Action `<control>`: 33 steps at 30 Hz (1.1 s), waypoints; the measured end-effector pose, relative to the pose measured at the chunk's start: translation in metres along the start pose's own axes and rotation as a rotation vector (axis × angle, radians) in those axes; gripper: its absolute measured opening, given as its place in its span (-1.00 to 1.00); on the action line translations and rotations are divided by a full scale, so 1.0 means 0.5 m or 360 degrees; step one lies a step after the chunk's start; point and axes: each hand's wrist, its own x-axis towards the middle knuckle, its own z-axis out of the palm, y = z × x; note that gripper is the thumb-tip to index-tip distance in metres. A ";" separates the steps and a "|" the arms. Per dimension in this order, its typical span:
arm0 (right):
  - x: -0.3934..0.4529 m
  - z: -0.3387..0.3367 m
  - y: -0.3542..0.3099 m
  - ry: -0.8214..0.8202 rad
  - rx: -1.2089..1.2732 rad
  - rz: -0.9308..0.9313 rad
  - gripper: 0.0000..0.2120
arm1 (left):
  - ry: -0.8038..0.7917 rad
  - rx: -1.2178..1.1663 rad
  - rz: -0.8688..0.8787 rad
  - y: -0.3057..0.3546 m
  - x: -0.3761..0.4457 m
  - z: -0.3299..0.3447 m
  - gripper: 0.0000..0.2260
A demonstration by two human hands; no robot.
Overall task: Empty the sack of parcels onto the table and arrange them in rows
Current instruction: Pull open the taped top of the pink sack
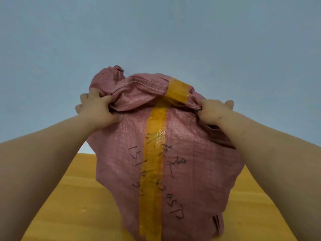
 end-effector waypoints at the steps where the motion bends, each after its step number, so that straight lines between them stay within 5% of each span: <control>1: -0.002 -0.003 -0.003 -0.0024 -0.0030 0.0024 -0.62 | 0.0086 -0.0040 -0.0053 -0.007 -0.002 0.004 -0.31; 6: -0.013 -0.031 -0.017 -0.0572 0.0561 -0.0018 0.28 | 0.0002 -0.0708 -0.0344 -0.039 0.005 0.030 0.14; 8: -0.013 -0.036 -0.022 -0.0785 0.0601 -0.0132 0.44 | -0.0045 -0.0764 -0.0471 -0.037 0.006 0.032 0.19; 10: -0.011 -0.025 -0.024 -0.0784 0.0405 -0.0161 0.32 | -0.0076 -0.0861 -0.0515 -0.035 0.012 0.026 0.19; 13: -0.003 -0.009 -0.022 -0.0625 0.0326 -0.0179 -0.12 | -0.0182 -0.1106 -0.0599 -0.033 0.018 0.014 0.12; 16: 0.002 -0.008 -0.019 -0.0485 0.0250 -0.0177 -0.40 | -0.0402 -0.1401 -0.0614 -0.016 0.014 -0.003 -0.38; 18: 0.002 -0.006 -0.023 -0.0406 0.0183 -0.0205 -0.46 | -0.0473 -0.1371 -0.0596 -0.007 0.016 -0.009 -0.51; 26: 0.010 -0.018 -0.036 0.0273 0.0329 -0.0142 -0.72 | -0.0039 -0.1523 -0.0457 0.032 0.030 -0.051 -0.93; 29: 0.007 -0.035 -0.041 0.0643 0.0623 -0.0064 -0.74 | 0.0327 -0.1666 -0.0431 0.051 0.034 -0.050 -0.86; 33: 0.003 -0.007 -0.040 0.0365 0.0499 -0.0172 -0.72 | 0.0490 -0.1546 -0.0284 0.074 0.016 -0.025 -0.86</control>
